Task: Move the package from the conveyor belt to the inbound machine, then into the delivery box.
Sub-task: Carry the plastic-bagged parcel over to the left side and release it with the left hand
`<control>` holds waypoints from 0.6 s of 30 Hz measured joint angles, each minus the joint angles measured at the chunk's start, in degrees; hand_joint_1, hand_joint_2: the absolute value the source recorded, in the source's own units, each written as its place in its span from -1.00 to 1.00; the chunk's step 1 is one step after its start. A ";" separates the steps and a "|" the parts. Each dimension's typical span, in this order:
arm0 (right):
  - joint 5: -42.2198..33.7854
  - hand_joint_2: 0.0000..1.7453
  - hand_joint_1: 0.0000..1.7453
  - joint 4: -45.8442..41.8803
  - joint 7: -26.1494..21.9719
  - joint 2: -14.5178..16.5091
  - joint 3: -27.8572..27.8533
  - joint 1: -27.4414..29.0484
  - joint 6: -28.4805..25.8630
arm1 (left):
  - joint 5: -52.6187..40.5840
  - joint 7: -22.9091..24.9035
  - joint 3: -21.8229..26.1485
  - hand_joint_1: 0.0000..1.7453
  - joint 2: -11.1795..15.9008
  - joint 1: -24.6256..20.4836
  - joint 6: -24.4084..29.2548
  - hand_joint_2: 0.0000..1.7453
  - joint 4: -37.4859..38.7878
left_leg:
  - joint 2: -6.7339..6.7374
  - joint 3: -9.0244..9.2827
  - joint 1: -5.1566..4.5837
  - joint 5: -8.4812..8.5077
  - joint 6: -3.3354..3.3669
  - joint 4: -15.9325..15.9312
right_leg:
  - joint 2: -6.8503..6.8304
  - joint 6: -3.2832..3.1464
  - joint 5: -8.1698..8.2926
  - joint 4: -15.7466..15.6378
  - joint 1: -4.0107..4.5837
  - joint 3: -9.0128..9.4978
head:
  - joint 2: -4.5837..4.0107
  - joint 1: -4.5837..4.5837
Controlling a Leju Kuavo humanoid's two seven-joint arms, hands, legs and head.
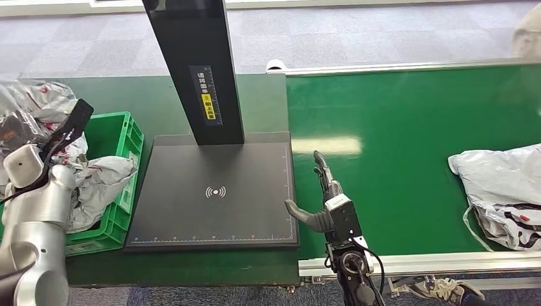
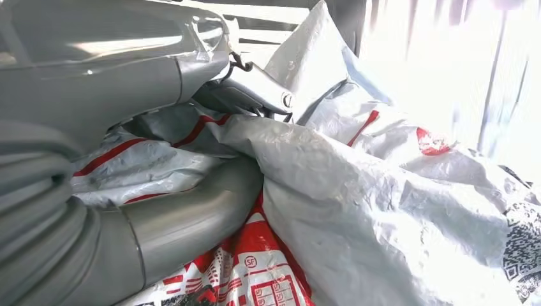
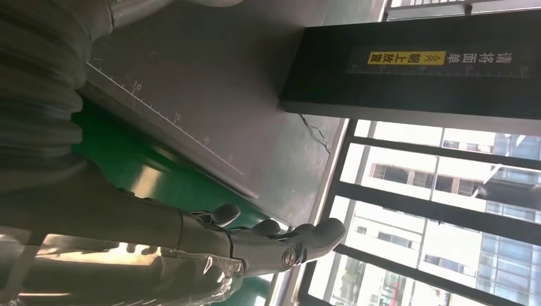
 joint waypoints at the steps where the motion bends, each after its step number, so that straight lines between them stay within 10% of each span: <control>1: 0.02 1.00 -1.00 0.38 0.07 0.06 0.01 -0.35 0.11 | -0.51 1.01 -0.58 1.00 0.78 -1.30 -4.08 1.00 2.70 | 0.00 0.00 0.00 0.00 0.00 0.00 | 0.01 0.00 0.00 0.00 0.00 0.00 | 0.00 0.00; 10: 0.03 1.00 -1.00 2.76 0.10 0.19 0.54 -1.97 0.53 | -2.78 -2.75 -5.30 0.98 5.03 -6.43 -24.05 1.00 16.16 | 0.01 -0.09 0.00 -0.01 -0.01 0.00 | 0.02 0.00 0.00 -0.01 -0.01 -0.07 | 0.00 0.00; 14: 0.03 1.00 -1.00 3.39 0.09 0.21 0.78 -2.21 0.80 | -3.06 -5.58 -7.32 -1.00 5.92 -6.61 -27.75 1.00 18.11 | 0.00 -0.10 -0.01 -0.01 -0.01 0.00 | 0.01 0.00 0.00 -0.01 -0.01 -0.09 | 0.00 0.01; 18: -0.10 1.00 -1.00 3.47 0.20 0.21 0.86 -2.01 0.81 | -3.00 -4.57 -8.48 -1.00 5.85 -6.39 -21.21 1.00 18.50 | -0.02 -0.10 -0.01 0.00 -0.01 0.00 | 0.00 0.00 0.00 -0.02 -0.01 -0.09 | 0.00 0.02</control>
